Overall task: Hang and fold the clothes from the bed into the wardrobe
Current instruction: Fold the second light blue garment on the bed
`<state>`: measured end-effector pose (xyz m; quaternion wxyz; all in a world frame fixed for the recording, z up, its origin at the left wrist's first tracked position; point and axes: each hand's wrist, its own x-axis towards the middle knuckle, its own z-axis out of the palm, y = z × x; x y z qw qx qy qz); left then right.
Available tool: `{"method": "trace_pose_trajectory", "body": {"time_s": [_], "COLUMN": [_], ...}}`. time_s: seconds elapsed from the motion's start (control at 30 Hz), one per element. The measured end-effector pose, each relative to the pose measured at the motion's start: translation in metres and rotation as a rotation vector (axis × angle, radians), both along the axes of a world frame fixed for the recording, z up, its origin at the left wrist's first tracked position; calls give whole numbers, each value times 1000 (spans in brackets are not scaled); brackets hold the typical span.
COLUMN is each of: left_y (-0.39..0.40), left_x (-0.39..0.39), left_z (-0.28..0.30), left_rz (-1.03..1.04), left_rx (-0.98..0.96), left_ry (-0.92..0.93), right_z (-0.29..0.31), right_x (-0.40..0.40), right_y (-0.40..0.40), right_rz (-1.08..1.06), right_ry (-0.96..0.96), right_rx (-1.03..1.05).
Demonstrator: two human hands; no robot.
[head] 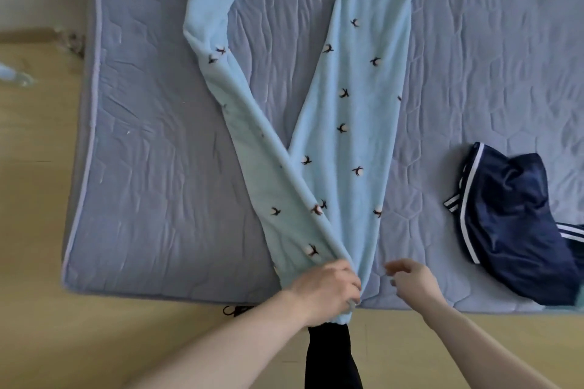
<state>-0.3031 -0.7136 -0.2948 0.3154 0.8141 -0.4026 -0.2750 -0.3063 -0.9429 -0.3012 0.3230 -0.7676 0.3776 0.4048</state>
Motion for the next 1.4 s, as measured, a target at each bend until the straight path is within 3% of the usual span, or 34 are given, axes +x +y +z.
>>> {"method": "trace_pose_trajectory", "body": {"time_s": [0.2,0.27,0.33,0.4,0.47,0.57,0.63,0.73,0.83,0.97,1.1,1.17,1.27,1.4], "left_y": [-34,-27,-10,12,33,59,68,63,45,14,-6,-20,-47,-76], "left_x": [-7,-10,-12,0,26,88,136,203,253,292,307,307,305,303], "left_z": [-13,-13,-17,-11,-2,-3,-18,-44,-65,-77,-69,-55,-42,-48], "left_rz": [-433,-611,-646,-409,57,696,914,986,1037,1209,1363,1331,1107,661], "left_rx": [501,568,544,474,378,317,342,403,506,553,416,225,23,195], "left_ry": [246,230,286,459,527,333,211,103,114,287,235,98,-34,73], "right_z": [-23,-31,-34,-35,-38,-49,-59,-70,-67,-44,-26,-22,-23,-35], "right_x": [-2,5,21,42,67,96,108,115,108,97,97,96,86,68], "right_y": [2,12,26,44,64,96,111,123,124,106,78,66,54,41], "right_rz": [84,108,110,94,90,47,42,176,256,127,-3,-134,-284,-366], "right_ry": [35,13,-46,-110,-141,-156,-140,-139,-257,-339,-443,-480,-483,-401], "right_rx": [43,53,84,146,188,226,250,213,206,383,416,399,358,266]}}
